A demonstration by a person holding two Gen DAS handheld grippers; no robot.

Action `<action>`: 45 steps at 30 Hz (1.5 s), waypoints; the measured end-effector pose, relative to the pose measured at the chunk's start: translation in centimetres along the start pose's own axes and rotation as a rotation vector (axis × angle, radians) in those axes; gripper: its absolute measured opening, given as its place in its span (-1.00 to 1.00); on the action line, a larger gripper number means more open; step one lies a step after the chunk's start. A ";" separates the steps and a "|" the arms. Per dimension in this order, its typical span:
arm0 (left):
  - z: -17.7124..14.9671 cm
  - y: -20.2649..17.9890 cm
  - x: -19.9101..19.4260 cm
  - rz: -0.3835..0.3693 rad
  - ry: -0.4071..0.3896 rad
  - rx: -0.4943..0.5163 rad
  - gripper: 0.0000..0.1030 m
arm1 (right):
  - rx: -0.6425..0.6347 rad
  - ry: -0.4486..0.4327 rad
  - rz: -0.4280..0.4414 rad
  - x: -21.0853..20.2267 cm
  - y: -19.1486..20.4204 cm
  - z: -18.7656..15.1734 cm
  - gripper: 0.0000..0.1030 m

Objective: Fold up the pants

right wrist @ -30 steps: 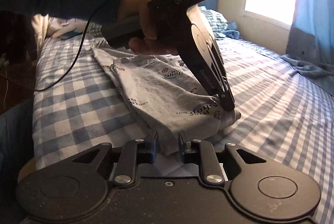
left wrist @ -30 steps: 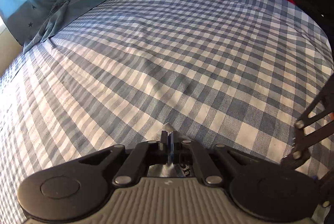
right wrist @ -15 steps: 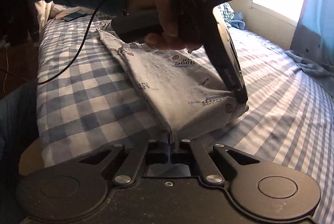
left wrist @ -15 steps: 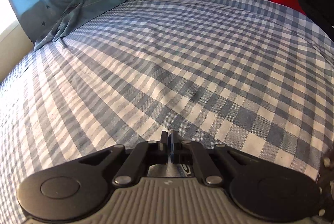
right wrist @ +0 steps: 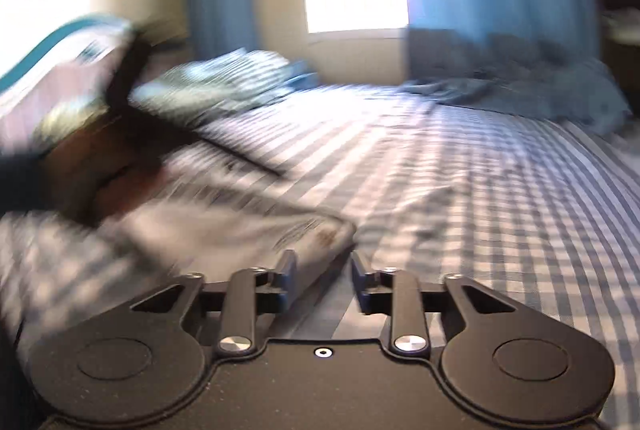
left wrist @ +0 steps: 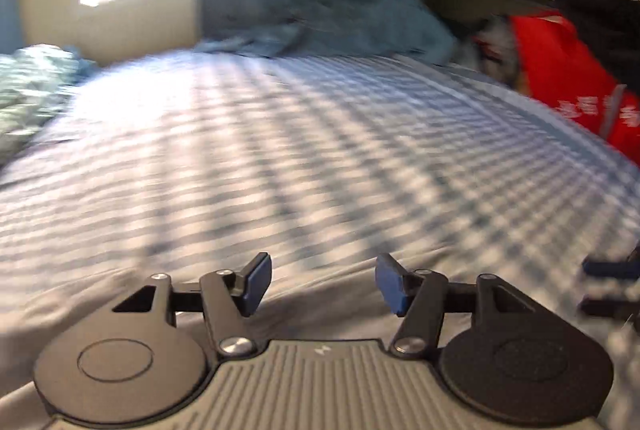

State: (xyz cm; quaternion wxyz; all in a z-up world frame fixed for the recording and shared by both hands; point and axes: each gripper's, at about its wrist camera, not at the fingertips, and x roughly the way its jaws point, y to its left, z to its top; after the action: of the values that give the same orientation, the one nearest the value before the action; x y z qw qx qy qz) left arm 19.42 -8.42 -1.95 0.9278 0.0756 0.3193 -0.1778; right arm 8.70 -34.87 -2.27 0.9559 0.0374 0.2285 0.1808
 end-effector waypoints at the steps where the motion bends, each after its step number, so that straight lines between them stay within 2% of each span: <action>1: -1.3 1.2 -0.8 0.080 -0.005 -0.019 0.37 | 0.018 -0.009 0.000 0.8 0.2 0.2 0.00; 3: -3.6 3.8 -1.7 0.204 0.021 -0.094 0.37 | 0.001 0.010 -0.002 3.1 1.2 0.9 0.05; 6: -6.4 8.0 -2.1 0.289 0.077 -0.276 0.38 | -0.117 0.059 -0.098 7.1 3.1 2.0 0.09; 7: -7.4 9.3 -2.5 0.291 0.072 -0.338 0.42 | -0.158 0.080 -0.149 8.2 3.4 2.0 0.12; 9: -8.4 10.2 -3.3 0.263 0.030 -0.354 0.43 | -0.229 0.155 -0.273 10.6 3.5 1.4 0.20; 10: -8.7 10.1 -3.5 0.266 0.018 -0.332 0.44 | -0.260 0.177 -0.321 11.5 3.4 0.7 0.34; 11: -8.9 9.9 -3.5 0.268 0.006 -0.310 0.45 | -0.262 0.165 -0.350 11.7 3.0 0.0 0.58; 13: -9.2 10.1 -3.8 0.258 -0.015 -0.306 0.49 | -0.217 0.152 -0.385 11.5 2.5 -0.2 0.73; 16: -9.5 11.1 -5.3 0.222 -0.030 -0.365 0.67 | -0.211 0.096 -0.425 10.5 3.8 1.2 0.65; 18: -10.1 11.9 -6.9 0.252 -0.042 -0.419 0.83 | -0.300 0.053 -0.397 10.7 6.4 2.7 0.70; 20: -11.0 13.2 -8.7 0.300 -0.052 -0.467 0.84 | -0.368 0.051 -0.318 12.0 9.2 4.0 0.75; 23: -12.9 16.3 -11.5 0.358 -0.041 -0.555 0.85 | -0.375 0.077 -0.143 15.4 13.0 5.1 0.76; 26: -15.1 20.2 -13.6 0.366 -0.049 -0.658 0.86 | -0.373 0.115 -0.051 19.7 16.2 5.2 0.76; 29: -16.5 23.6 -14.7 0.398 -0.056 -0.725 0.86 | -0.475 0.191 -0.132 23.9 18.5 4.2 0.74; 31: -16.8 25.2 -15.3 0.390 -0.091 -0.737 0.86 | -0.475 0.169 -0.153 24.2 19.1 4.7 0.73; 34: -16.5 27.5 -15.0 0.346 -0.132 -0.772 0.86 | -0.475 0.126 -0.144 24.2 20.1 6.6 0.75; 35: -16.3 28.4 -14.5 0.331 -0.138 -0.796 0.80 | -0.476 0.119 -0.138 24.4 20.6 7.0 0.76; 38: -16.5 30.5 -13.8 0.298 -0.155 -0.877 0.64 | -0.424 0.120 -0.041 25.4 21.9 8.0 0.78; 40: -16.6 31.5 -13.5 0.293 -0.168 -0.911 0.56 | -0.416 0.106 -0.017 26.6 23.2 7.9 0.79; 43: -16.6 32.4 -13.3 0.295 -0.154 -0.930 0.50 | -0.421 0.101 -0.049 29.4 25.0 7.8 0.79; 45: -16.4 32.6 -13.1 0.294 -0.142 -0.930 0.49 | -0.418 0.169 -0.086 32.0 25.4 7.5 0.78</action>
State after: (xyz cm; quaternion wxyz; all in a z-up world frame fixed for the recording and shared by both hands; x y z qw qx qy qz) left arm 12.88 29.60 -5.84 0.8979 -0.3145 0.2869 0.1118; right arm 30.31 0.47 -5.20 0.9271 -0.1864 0.2668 0.1857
